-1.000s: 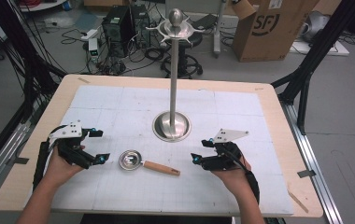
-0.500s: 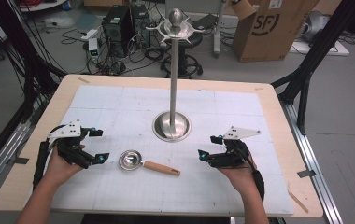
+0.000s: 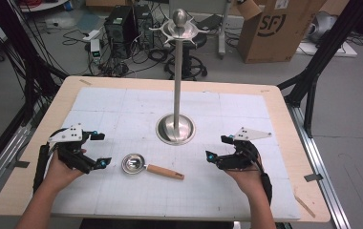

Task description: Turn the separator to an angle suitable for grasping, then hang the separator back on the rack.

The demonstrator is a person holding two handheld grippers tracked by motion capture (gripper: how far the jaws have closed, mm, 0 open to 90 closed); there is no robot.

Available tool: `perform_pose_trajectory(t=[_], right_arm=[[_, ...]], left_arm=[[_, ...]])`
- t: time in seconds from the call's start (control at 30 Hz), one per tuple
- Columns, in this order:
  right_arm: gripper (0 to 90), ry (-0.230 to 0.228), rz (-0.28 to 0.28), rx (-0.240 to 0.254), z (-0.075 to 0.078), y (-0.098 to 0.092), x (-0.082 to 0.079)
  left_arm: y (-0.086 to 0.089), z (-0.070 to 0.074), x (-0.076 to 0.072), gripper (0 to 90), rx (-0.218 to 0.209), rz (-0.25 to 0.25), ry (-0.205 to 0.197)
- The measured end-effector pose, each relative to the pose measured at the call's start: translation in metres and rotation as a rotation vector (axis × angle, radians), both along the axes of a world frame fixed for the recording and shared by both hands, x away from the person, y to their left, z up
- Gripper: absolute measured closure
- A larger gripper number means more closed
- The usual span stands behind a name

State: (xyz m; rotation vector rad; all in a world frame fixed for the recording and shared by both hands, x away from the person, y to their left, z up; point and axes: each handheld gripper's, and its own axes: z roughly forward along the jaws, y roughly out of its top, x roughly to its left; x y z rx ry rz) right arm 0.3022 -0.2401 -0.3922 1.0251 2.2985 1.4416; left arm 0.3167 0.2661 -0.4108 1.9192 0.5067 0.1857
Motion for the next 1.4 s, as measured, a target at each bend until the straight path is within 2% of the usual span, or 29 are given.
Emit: perform_pose_trajectory(t=[0.33, 0.5, 0.6, 0.67, 0.73, 0.87, 0.97, 1.07, 1.13, 1.23, 1.3, 1.4], right_arm=[[10.2, -0.001, -0.011, 0.001, -0.001, -0.005, 0.000], [10.2, 0.007, -0.020, -0.008, -0.003, -0.006, 0.000], [10.2, 0.002, -0.011, -0.009, -0.003, -0.004, 0.001], [10.2, 0.002, -0.011, -0.007, -0.003, -0.004, 0.001], [10.2, 0.003, -0.011, -0.004, -0.003, -0.004, 0.002], [10.2, 0.007, -0.002, -0.019, -0.005, -0.001, 0.002], [10.2, 0.011, 0.006, -0.027, -0.006, 0.001, 0.003], [10.2, 0.011, 0.010, -0.029, -0.007, 0.001, 0.004], [10.2, 0.013, 0.010, -0.027, -0.007, 0.001, 0.004], [10.2, 0.019, 0.016, -0.029, -0.007, 0.002, 0.005], [10.2, 0.018, 0.018, -0.032, -0.008, 0.003, 0.005], [10.2, 0.021, 0.020, -0.035, -0.008, 0.004, 0.006]], left_arm=[[-0.003, -0.002, 0.002, 1.7, -0.004, -0.011, 0.011], [-0.008, -0.003, 0.001, 1.7, 0.018, -0.038, 0.016], [-0.013, -0.005, 0.000, 1.7, 0.048, -0.060, 0.025], [-0.020, -0.003, -0.001, 1.7, 0.081, -0.078, 0.032], [-0.028, 0.002, -0.003, 1.7, 0.129, -0.101, 0.020], [-0.042, 0.011, -0.004, 1.7, 0.139, -0.134, 0.007], [-0.055, 0.019, -0.002, 1.7, 0.167, -0.154, 0.003], [-0.070, 0.029, 0.002, 1.8, 0.222, -0.187, -0.009], [-0.078, 0.033, 0.004, 1.7, 0.231, -0.203, -0.012], [-0.091, 0.035, 0.008, 1.7, 0.266, -0.229, -0.017], [-0.099, 0.035, 0.009, 1.8, 0.270, -0.243, -0.012], [-0.109, 0.034, 0.009, 1.7, 0.315, -0.272, -0.013]])
